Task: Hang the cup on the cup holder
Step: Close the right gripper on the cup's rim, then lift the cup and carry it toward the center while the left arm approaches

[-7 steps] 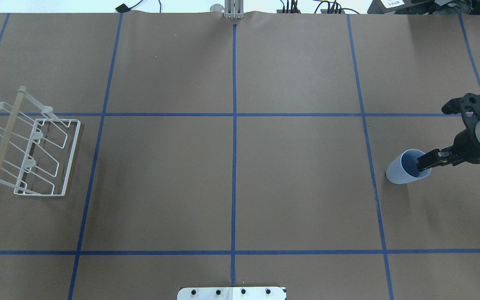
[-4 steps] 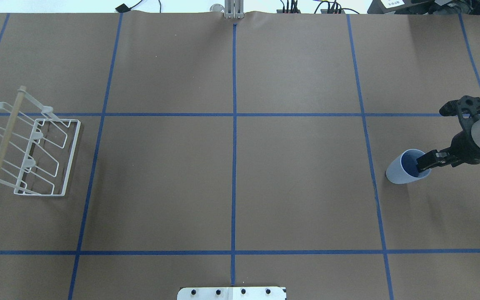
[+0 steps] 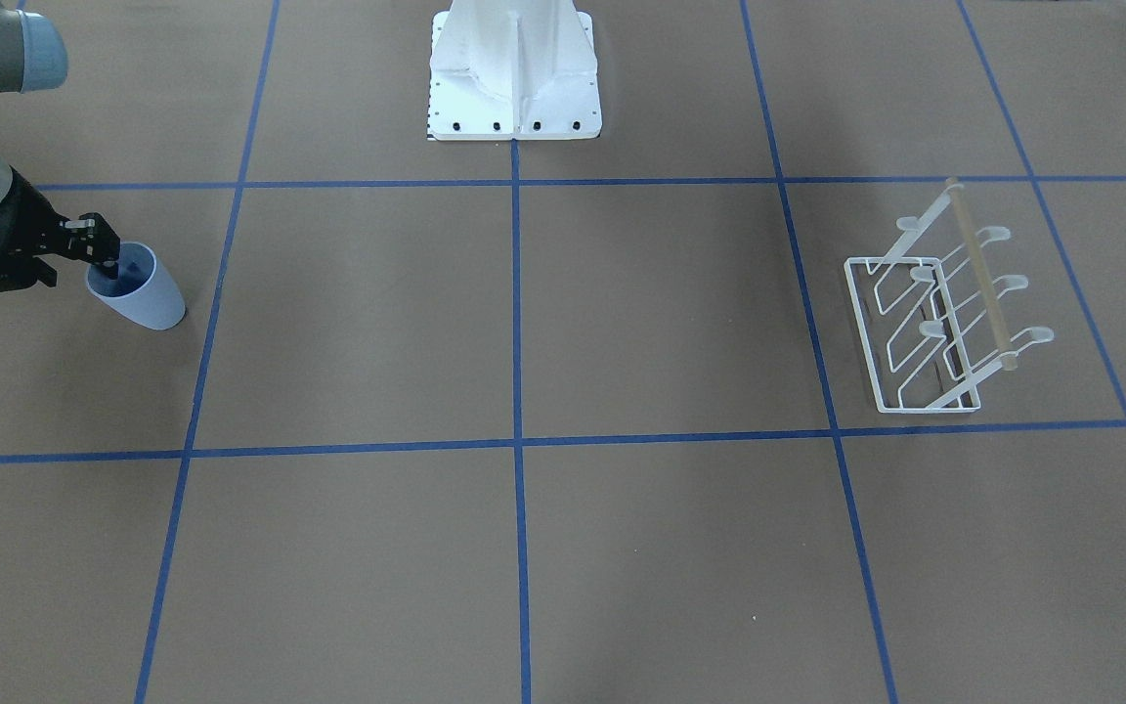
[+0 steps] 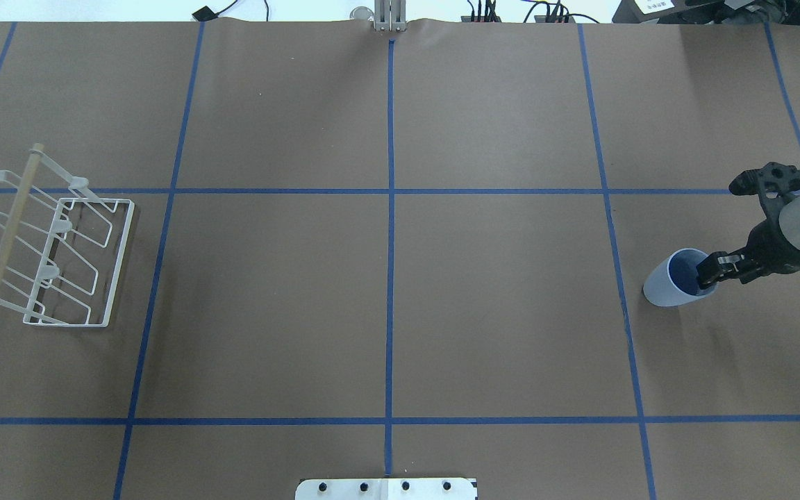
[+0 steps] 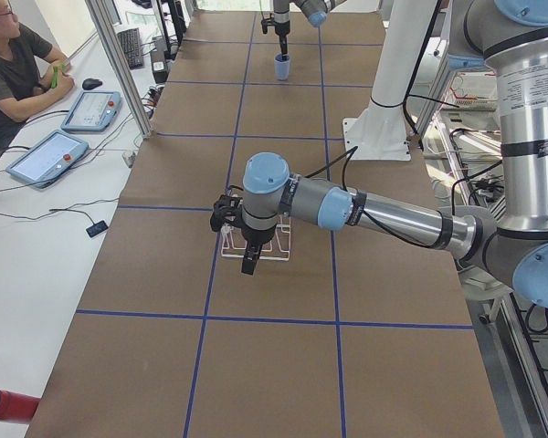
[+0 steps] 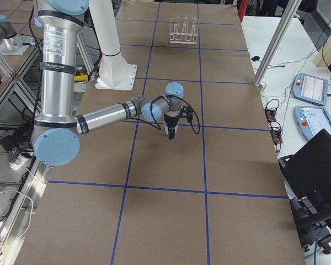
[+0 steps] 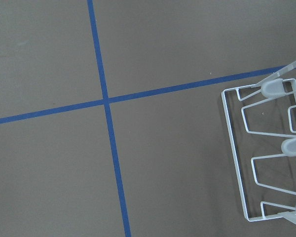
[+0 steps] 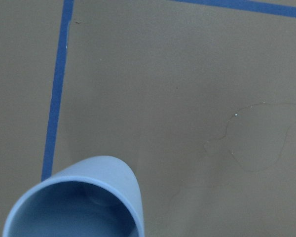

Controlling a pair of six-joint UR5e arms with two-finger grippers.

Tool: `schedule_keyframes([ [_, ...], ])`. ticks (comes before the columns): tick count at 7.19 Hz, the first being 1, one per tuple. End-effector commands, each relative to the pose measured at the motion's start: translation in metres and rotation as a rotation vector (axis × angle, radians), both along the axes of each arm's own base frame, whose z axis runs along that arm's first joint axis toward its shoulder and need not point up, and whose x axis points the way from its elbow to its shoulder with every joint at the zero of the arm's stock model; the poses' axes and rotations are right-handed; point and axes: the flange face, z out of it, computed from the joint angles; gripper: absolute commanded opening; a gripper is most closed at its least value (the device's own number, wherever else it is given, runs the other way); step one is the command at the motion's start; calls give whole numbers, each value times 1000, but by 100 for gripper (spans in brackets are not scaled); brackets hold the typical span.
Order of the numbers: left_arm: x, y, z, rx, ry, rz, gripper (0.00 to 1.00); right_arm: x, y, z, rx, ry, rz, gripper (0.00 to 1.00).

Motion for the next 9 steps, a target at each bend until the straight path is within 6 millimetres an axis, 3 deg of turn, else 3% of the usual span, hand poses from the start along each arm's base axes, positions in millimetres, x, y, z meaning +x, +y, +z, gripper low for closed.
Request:
schedule_keyframes([
  [1, 0, -1, -2, 25, 0, 2, 99, -3, 4, -6, -31, -48, -31, 0],
  [3, -1, -1, -4, 36, -2, 3, 99, -1, 3, -16, -38, -82, -38, 0],
  [6, -1, 1, -4, 98, -1, 2, 99, 48, -17, -57, -46, -222, 16, 0],
  [7, -1, 2, -4, 85, -1, -7, 99, 51, -25, -73, -64, -261, 33, 0],
  [9, -1, 2, -4, 36, 21, -55, 99, 35, -48, -137, -152, -368, 180, 0],
])
